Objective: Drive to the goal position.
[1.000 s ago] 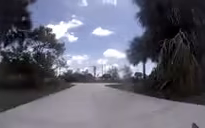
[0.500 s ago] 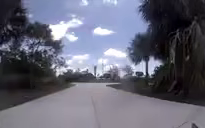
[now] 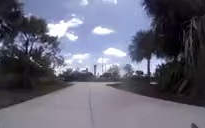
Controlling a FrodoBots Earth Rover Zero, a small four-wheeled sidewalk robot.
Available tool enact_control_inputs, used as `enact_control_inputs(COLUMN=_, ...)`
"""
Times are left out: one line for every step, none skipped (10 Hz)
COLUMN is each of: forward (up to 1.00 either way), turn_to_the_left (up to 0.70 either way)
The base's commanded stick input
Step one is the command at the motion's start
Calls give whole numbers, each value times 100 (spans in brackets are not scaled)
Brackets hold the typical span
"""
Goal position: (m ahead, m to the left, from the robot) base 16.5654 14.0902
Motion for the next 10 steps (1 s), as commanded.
enact_control_inputs(forward=85, turn_to_the_left=0)
enact_control_inputs(forward=85, turn_to_the_left=0)
enact_control_inputs(forward=85, turn_to_the_left=0)
enact_control_inputs(forward=85, turn_to_the_left=0)
enact_control_inputs(forward=85, turn_to_the_left=0)
enact_control_inputs(forward=85, turn_to_the_left=0)
enact_control_inputs(forward=85, turn_to_the_left=0)
enact_control_inputs(forward=85, turn_to_the_left=0)
enact_control_inputs(forward=85, turn_to_the_left=0)
enact_control_inputs(forward=85, turn_to_the_left=0)
